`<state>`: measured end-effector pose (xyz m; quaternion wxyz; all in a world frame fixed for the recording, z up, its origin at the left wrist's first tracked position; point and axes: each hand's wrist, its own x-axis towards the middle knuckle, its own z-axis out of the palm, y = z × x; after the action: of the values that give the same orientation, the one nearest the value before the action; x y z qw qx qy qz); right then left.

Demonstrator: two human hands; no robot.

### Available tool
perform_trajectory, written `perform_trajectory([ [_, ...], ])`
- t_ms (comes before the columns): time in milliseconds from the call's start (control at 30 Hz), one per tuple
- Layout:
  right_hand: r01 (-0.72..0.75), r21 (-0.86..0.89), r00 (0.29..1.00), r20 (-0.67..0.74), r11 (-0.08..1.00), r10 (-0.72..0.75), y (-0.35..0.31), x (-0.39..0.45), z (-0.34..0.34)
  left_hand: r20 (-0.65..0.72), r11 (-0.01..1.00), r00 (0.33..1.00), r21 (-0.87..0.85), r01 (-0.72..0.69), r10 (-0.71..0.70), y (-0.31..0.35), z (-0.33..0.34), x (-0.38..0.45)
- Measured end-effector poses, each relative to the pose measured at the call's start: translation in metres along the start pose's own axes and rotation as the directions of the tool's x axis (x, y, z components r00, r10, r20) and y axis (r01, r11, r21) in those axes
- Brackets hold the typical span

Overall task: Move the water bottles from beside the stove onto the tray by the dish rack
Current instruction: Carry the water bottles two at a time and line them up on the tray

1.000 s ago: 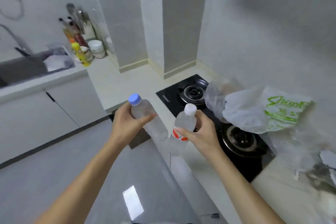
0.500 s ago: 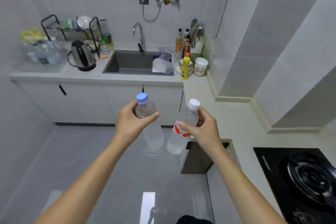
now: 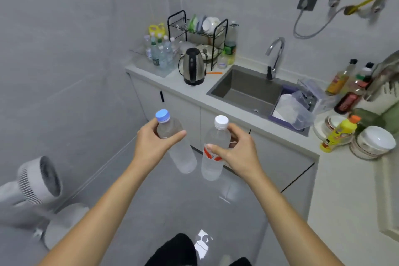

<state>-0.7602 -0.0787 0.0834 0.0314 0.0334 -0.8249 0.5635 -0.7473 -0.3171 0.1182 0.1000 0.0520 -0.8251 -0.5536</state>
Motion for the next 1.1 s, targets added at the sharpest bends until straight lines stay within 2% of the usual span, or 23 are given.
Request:
perform_trajectory([
  [267,0.06,0.074,0.971,0.227,0.995,-0.076,-0.022,0.146,0.092,-0.234,0.995,0.968,0.023,0.102,-0.094,-0.042,-0.055,0.102],
  [467,0.089,0.061,0.934,0.341,0.994,-0.105,-0.048,0.266,0.183,-0.284,0.989,0.949,0.008,0.148,-0.14,-0.093,-0.114,0.222],
  [833,0.051,0.071,0.948,0.309,0.996,-0.071,-0.088,0.461,0.334,-0.284,0.977,0.944,0.078,0.2,-0.17,-0.155,-0.219,0.437],
  [1100,0.035,0.065,0.963,0.265,0.997,-0.051,-0.076,0.615,0.399,-0.273,0.968,0.947,0.131,0.213,-0.171,-0.183,-0.233,0.607],
])
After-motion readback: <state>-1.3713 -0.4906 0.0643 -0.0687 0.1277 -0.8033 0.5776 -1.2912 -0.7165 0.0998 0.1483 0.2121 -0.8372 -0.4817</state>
